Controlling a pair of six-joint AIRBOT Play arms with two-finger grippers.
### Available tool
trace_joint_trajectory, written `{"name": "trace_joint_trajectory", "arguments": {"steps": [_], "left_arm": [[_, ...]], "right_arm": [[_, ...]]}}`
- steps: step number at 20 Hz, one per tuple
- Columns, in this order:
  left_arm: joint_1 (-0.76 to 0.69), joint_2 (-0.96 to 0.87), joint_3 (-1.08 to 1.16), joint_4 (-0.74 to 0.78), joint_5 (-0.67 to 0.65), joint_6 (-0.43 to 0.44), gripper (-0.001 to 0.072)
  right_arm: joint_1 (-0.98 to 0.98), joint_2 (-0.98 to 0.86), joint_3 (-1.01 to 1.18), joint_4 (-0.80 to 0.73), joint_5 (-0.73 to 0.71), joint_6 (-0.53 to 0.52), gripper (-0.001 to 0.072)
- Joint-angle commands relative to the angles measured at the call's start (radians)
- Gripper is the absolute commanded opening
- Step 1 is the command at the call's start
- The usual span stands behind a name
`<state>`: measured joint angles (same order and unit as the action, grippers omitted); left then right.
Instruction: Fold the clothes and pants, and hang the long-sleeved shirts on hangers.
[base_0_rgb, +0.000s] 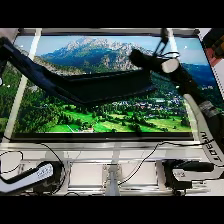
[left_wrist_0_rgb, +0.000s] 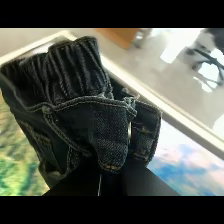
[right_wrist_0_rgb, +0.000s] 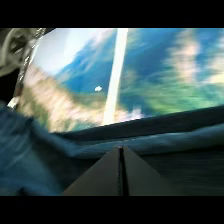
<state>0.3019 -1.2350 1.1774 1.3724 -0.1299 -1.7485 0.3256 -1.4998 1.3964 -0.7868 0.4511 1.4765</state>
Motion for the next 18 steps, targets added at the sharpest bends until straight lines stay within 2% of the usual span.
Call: {"name": "trace_joint_trajectory", "arguments": {"steps": [1, 6, 11, 13, 16, 18], "left_arm": [[-0.068, 0.097, 0.001, 0.015, -0.095, 0.010, 0.0036], [-0.189, 0.253, 0.001, 0.014, -0.149, 0.009, 0.0035], [-0.304, 0.314, -0.001, 0.008, -0.370, 0.010, 0.0035], [-0.339, 0.314, -0.019, 0.013, -0.396, 0.011, 0.0035], [-0.361, 0.314, -0.029, 0.014, -0.430, 0.109, 0.0035], [-0.365, 0.314, -0.030, 0.014, -0.468, 0.118, 0.0036]], "right_arm": [[0.165, -0.052, 0.014, 0.002, -0.114, 0.039, 0.0025], [0.334, -0.210, 0.105, 0.009, -0.142, 0.162, 0.0024], [0.498, -0.417, 0.391, 0.008, -0.072, 0.192, 0.0024], [0.558, -0.455, 0.446, 0.002, 0.016, 0.182, 0.0023], [0.620, -0.458, 0.452, -0.006, 0.235, 0.099, 0.0024], [0.654, -0.458, 0.453, -0.002, 0.264, 0.029, 0.0024]]}}
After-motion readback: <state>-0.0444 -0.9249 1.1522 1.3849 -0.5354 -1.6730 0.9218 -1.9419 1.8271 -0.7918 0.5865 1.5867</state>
